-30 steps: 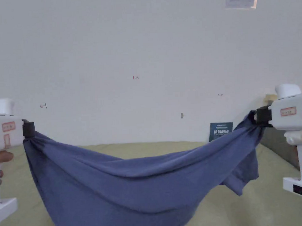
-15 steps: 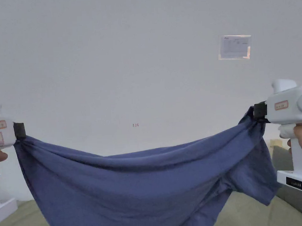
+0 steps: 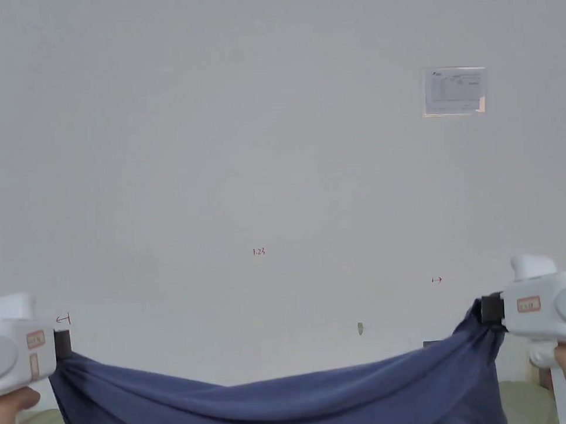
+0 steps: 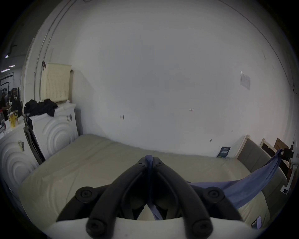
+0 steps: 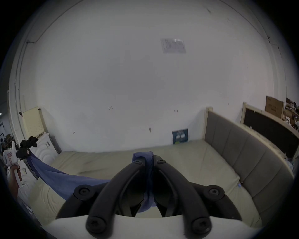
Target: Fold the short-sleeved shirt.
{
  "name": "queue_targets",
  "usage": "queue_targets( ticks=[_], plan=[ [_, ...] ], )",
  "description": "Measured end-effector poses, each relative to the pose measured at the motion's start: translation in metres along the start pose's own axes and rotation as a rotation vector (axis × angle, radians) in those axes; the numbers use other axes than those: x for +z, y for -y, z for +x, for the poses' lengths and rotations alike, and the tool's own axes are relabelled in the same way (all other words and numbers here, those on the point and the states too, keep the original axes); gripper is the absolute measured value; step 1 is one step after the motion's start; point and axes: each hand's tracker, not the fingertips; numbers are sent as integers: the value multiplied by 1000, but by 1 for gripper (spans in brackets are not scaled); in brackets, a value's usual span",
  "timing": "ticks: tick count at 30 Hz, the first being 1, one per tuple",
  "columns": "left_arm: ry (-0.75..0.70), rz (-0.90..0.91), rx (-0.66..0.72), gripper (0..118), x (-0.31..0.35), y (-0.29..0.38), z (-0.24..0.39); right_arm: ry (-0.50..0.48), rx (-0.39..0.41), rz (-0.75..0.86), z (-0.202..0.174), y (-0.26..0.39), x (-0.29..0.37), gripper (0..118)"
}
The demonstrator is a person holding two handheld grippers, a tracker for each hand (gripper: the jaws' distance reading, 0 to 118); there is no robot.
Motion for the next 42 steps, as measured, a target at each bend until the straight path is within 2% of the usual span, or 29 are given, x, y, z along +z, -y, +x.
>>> queue_targets(
  ticks=[6, 10, 12, 14, 16, 18, 21, 25, 27, 28, 29, 30, 31, 32, 35, 36, 38, 40, 41, 42],
  plan=[
    [-9, -22, 2, 0, -1, 46, -6, 8, -34, -51, 19, 43, -6, 10],
    [-2, -69, 4, 0, 42, 80, -21, 7, -50, -78, 35, 78, 35, 10],
    [16, -109, 59, 0, 78, 105, -31, 9, -36, -118, 38, 103, 65, 10],
    [38, -148, 153, 0, 119, 142, -46, 7, -23, -171, 41, 142, 105, 10],
    [22, -208, 185, 0, 156, 181, -61, 19, -15, -226, 47, 186, 136, 10],
    [4, -243, 189, 0, 187, 223, -74, 43, 25, -289, 50, 235, 164, 10],
    [-35, -321, 201, 0, 227, 296, -94, 52, 3, -377, 62, 319, 197, 10],
    [-98, -473, 129, 0, 251, 385, -113, 153, -2, -530, 78, 431, 216, 10],
    [-117, -490, 149, 0, 255, 408, -119, 154, -22, -530, 77, 460, 222, 11],
    [-116, -491, 169, 2, 257, 412, -121, 146, -41, -512, 77, 465, 225, 20],
    [-106, -489, 188, 11, 259, 413, -122, 151, -40, -463, 75, 465, 229, 59],
    [-60, -430, 212, 33, 267, 407, -122, 146, -14, -402, 73, 461, 234, 96],
    [-48, -397, 178, 69, 276, 399, -121, 125, 5, -364, 71, 455, 240, 112],
    [-37, -348, 128, 92, 287, 389, -121, 90, 9, -325, 69, 446, 249, 113],
    [0, -172, 43, 90, 345, 365, -119, -12, -139, -189, 57, 424, 293, 113],
    [-18, -111, 10, 90, 366, 359, -117, -52, -152, -139, 48, 420, 311, 113],
    [-20, -40, -22, 90, 407, 356, -116, -132, -126, -80, 28, 415, 347, 112],
    [-34, -83, -12, 89, 437, 359, -113, -175, -73, -40, 8, 424, 371, 110],
    [-42, -99, 3, 88, 445, 363, -115, -184, -46, -43, 0, 429, 377, 99],
    [-52, -111, 16, 79, 450, 367, -118, -166, -20, -54, -10, 434, 380, 70]
  ],
)
